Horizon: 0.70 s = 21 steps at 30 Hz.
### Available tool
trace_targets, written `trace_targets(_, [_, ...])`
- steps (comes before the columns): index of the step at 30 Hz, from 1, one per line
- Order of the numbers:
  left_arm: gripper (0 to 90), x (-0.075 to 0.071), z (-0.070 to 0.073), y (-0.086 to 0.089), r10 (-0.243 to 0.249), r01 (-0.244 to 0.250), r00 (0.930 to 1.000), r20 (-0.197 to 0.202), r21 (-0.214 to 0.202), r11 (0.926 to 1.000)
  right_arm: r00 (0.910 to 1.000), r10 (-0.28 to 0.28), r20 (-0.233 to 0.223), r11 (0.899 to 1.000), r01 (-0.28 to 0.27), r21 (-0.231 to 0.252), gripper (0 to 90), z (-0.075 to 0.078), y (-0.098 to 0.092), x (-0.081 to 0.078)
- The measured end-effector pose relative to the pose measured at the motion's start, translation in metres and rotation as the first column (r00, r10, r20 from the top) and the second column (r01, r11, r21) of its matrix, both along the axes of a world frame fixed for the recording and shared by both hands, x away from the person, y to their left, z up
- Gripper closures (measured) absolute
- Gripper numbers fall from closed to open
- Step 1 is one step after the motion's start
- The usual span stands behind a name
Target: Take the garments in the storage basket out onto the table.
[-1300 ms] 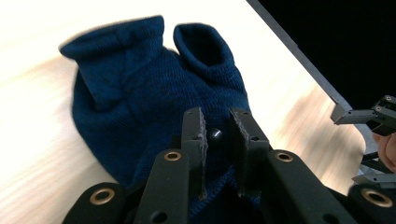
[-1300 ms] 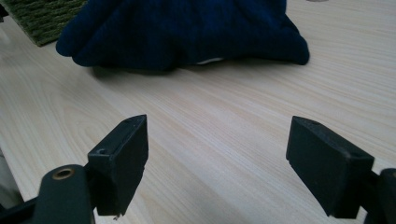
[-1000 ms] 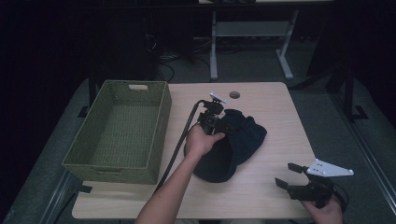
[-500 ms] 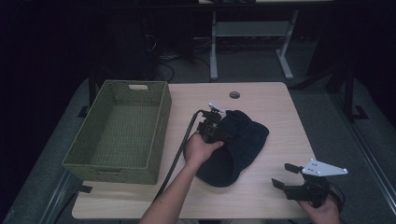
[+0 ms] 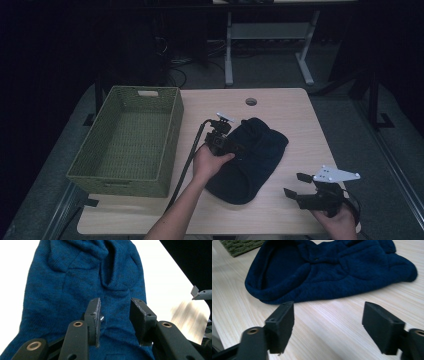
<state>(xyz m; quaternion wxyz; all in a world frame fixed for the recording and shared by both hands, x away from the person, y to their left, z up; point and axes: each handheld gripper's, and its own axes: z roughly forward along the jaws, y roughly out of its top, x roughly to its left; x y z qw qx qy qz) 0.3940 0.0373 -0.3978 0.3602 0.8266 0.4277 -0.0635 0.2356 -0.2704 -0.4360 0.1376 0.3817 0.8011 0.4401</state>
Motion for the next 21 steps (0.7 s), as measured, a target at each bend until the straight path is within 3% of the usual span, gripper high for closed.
trace_targets(12, [55.3, -0.008, 0.004, 0.011, 0.007, -0.007, 0.9995, 0.03, -0.001, 1.0, 0.9963, 0.064, -0.057, 0.998, -0.065, -0.02, 44.6, 0.005, 0.04, 0.022])
trace_targets(20, [51.6, -0.008, 0.0, 0.02, 0.031, -0.031, 0.9992, 0.026, -0.006, 0.9995, 0.9895, 0.104, -0.101, 0.994, -0.108, -0.033, 62.6, -0.002, 0.066, 0.035])
trace_targets(21, [51.4, -0.009, -0.001, 0.022, 0.035, -0.035, 0.9991, 0.023, -0.004, 0.9994, 0.9848, 0.13, -0.115, 0.991, -0.133, -0.022, 70.3, -0.005, 0.077, 0.038])
